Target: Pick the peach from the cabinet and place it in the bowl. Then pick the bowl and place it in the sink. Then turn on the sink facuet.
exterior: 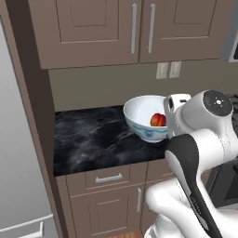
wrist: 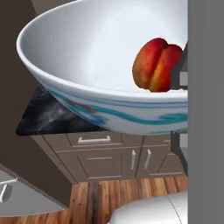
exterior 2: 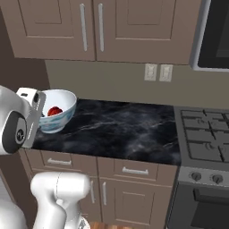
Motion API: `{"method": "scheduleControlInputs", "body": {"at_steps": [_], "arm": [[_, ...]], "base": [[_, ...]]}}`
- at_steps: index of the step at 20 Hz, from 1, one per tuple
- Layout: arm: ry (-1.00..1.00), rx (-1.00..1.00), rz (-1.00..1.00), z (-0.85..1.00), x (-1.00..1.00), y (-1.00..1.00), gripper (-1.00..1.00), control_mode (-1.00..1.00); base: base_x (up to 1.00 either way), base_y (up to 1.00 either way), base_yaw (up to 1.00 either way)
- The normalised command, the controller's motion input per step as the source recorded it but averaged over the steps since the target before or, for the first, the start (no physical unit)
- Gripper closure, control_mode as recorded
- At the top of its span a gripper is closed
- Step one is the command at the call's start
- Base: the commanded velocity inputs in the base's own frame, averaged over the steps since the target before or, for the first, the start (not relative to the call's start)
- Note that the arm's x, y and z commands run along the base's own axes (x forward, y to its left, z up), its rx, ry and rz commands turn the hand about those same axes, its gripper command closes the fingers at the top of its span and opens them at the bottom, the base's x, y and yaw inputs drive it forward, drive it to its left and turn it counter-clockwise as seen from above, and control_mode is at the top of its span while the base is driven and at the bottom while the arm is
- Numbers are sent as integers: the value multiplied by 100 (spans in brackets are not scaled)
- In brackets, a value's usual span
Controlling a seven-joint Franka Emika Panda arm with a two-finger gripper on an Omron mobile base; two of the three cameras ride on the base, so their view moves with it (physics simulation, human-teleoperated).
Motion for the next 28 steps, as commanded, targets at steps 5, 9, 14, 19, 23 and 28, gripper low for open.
{"method": "scheduleControlInputs", "body": {"at_steps": [5,9,14,19,23,28], "arm": [[0,0,0,0,0,0,100,100],[0,0,0,0,0,0,100,100],[0,0,0,0,0,0,100,100],[0,0,0,0,0,0,100,100],[0,0,0,0,0,0,100,100],[0,0,0,0,0,0,100,100]], "base": [[-68,-48,0],[-22,-97,-2],[-11,-100,0],[-10,-100,0],[-20,-100,0],[-19,-100,0]]}}
